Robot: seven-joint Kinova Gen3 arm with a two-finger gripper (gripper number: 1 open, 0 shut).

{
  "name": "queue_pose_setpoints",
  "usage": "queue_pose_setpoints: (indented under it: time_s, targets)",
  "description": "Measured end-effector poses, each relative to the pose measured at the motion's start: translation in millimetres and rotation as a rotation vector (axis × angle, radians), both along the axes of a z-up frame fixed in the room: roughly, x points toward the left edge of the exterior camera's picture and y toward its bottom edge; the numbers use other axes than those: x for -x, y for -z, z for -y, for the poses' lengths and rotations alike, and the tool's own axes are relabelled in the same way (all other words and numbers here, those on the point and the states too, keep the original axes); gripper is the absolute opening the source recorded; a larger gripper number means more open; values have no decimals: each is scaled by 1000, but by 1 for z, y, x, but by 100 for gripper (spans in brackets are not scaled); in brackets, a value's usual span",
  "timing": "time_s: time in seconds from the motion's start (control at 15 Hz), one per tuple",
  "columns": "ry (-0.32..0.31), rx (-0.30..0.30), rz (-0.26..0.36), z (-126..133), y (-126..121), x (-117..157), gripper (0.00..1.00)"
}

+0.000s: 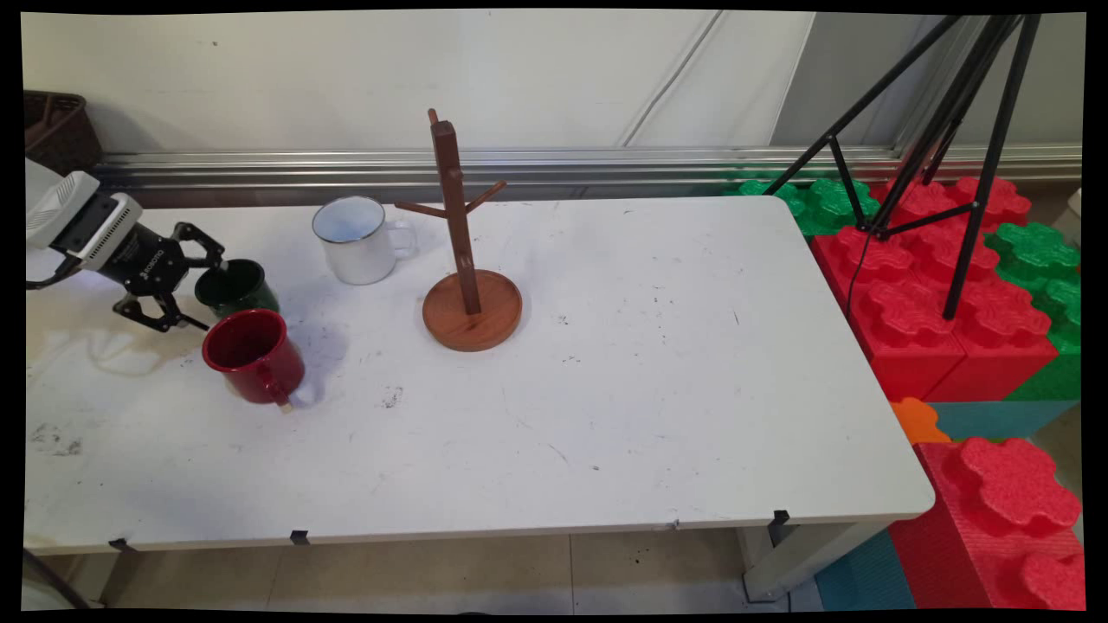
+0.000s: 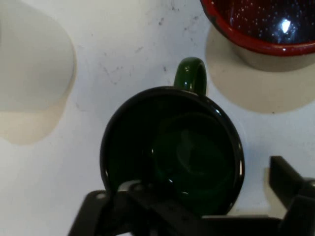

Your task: Place the picked object on the table

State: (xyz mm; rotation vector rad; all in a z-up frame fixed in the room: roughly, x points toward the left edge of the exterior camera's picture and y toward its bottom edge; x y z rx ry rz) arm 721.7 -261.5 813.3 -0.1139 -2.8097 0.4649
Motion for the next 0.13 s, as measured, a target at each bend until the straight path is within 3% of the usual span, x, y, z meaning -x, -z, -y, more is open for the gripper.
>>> queue_pose_setpoints:
  time_s: [0.13]
  targets:
    - [2,8,-4,1,-3,1,100]
